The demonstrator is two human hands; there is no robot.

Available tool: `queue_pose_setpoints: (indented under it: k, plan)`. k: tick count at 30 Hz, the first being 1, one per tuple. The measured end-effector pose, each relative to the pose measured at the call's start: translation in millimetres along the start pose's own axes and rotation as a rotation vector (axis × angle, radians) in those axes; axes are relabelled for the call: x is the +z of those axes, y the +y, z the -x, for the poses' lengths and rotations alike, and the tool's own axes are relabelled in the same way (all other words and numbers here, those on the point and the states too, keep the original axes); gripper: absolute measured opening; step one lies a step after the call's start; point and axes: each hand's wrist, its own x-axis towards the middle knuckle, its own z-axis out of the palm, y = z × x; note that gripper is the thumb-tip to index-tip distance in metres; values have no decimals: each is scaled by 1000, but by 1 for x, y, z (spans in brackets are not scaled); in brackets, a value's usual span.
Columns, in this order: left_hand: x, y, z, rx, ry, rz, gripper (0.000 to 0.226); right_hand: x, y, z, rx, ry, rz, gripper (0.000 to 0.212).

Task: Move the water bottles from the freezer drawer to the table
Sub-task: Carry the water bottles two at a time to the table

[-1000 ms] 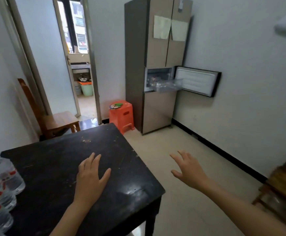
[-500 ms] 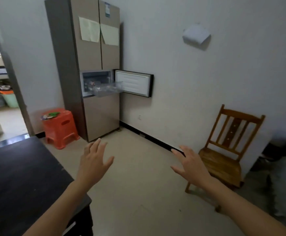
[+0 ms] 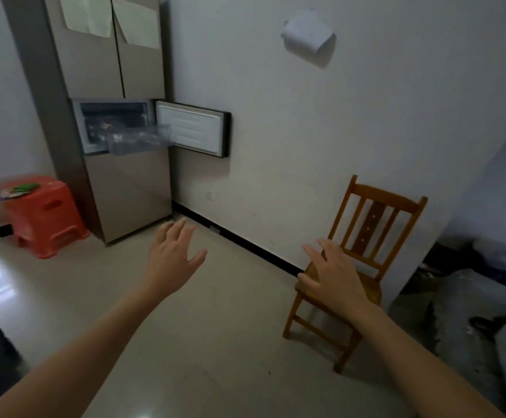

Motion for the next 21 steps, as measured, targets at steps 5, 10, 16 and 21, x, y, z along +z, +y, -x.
queue_pose_setpoints:
  k: [5,10,16,21]
  plan:
    - [24,-9,-61,-4,70,-18,61,23,21,-68,-39,62,-18,59]
    - [47,-25,-139,-46,170,14,54,33,43,-169,-171,182,72,54]
    - [79,-31,-237,-56,216,64,54,37,79,-273,-198,242,210,52]
    - [120,-38,-289,-62,174,55,51,67,116,-334,-220,238,238,53]
